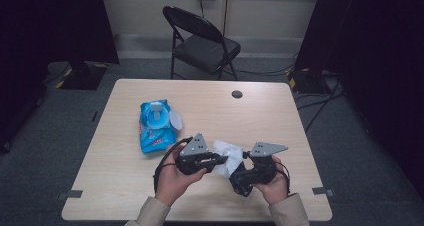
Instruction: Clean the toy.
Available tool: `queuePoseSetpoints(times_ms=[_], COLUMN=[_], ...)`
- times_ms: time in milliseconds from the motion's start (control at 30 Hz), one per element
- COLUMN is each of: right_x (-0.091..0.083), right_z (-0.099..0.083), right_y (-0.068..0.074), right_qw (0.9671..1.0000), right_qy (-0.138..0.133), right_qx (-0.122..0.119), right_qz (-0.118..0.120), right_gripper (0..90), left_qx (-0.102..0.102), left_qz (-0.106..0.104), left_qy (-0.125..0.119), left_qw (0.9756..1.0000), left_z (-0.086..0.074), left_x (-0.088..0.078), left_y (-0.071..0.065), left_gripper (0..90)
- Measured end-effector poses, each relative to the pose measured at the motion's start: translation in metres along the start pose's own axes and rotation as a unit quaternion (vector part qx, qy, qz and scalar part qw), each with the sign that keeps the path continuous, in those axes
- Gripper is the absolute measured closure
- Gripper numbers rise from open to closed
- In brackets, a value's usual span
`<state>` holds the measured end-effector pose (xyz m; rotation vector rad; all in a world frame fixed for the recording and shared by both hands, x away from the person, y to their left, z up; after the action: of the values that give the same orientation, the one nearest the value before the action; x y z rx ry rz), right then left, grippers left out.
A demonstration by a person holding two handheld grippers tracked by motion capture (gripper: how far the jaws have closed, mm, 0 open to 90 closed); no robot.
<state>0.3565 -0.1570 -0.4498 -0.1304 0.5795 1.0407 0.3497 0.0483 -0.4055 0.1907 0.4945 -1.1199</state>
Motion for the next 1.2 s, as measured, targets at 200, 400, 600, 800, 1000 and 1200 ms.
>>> queuePoseSetpoints(times_ms=[200, 400, 600, 800, 1000, 1200], right_x=[-0.001, -0.002, -0.002, 0.0, -0.001, 0.0], right_z=[0.0, -0.001, 0.0, 0.004, 0.004, 0.004], right_y=[-0.001, -0.001, 0.001, 0.008, 0.009, 0.01], right_qw=[1.0, 1.0, 0.9999, 0.9996, 0.9994, 0.9993], right_qy=[0.0, 0.002, 0.003, 0.003, 0.002, 0.003], right_qx=[0.001, -0.004, -0.008, -0.021, -0.024, -0.027], right_qz=[0.003, 0.006, 0.011, 0.017, 0.023, 0.025], right_gripper=[24.5, 24.5, 24.5, 24.5, 24.5, 24.5], left_qx=[-0.005, -0.007, -0.01, -0.009, -0.017, -0.036], left_qz=[-0.002, 0.0, -0.006, -0.008, -0.005, 0.013], left_qy=[-0.007, -0.01, -0.004, 0.009, 0.013, 0.009], left_qw=[1.0, 0.9999, 0.9999, 0.9999, 0.9998, 0.9992], left_z=[0.004, 0.011, 0.018, 0.023, 0.023, 0.021], left_x=[0.005, 0.012, 0.023, 0.039, 0.049, 0.05], left_y=[0.004, 0.01, 0.014, 0.017, 0.02, 0.029], left_gripper=[83.0, 82.9, 82.4, 82.4, 81.9, 81.8])
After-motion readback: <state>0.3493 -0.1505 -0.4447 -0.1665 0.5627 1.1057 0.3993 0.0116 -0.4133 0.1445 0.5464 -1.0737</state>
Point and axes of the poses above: each handheld gripper's, and its own axes: x roughly forward along the jaws, z roughly out of its top, y roughly to its left, the point moved 2 cm from there along x, roughly forward along the jaws, and after that the axes turned 3 degrees about y, right-handed, at the moved point
